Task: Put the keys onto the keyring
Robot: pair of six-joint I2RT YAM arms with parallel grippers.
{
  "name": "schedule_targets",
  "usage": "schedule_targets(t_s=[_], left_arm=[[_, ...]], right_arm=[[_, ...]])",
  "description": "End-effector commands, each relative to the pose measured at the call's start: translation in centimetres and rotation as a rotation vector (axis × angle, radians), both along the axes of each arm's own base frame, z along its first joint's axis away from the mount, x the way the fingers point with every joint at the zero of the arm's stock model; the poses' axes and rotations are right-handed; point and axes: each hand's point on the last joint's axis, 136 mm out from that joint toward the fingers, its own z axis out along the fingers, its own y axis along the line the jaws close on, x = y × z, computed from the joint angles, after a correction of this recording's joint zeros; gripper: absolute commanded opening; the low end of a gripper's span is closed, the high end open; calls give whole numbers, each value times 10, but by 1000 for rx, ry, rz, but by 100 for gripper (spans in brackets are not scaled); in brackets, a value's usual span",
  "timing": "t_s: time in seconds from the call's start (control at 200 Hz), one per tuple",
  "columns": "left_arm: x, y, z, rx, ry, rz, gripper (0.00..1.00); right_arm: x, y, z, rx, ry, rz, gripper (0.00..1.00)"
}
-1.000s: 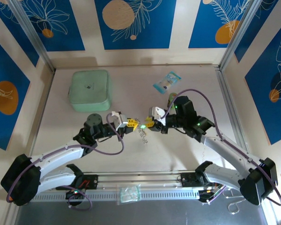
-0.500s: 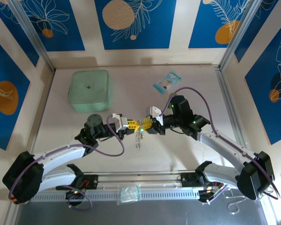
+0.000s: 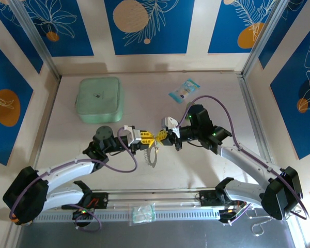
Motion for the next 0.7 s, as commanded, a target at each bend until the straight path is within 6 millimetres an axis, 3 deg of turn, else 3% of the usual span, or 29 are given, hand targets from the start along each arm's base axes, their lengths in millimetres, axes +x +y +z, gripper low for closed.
schedule_targets(t_s=[0.0,0.115,0.23,0.395,0.49,0.575,0.695], left_arm=[[5,-1,4,64,-16,41,23],[4,-1,-5,166,-8,39,22],[2,-3,-9,230,-1,24,15],[-1,-7,-3,235,-23,9,0],[-3,-6,0,221,-36,11,0],[-5,-5,3,195,-46,13,0],[-5,-3,4,165,-43,27,0]], right_arm=[[-7,1,12,-19,-34,40,0],[-6,0,3,-116,-68,31,0],[-7,2,0,-169,-96,34,0],[-8,6,0,-208,-140,32,0],[-6,4,4,-167,-136,10,0],[-1,-1,7,-116,-131,-26,22],[1,-6,0,-107,-129,-56,25]])
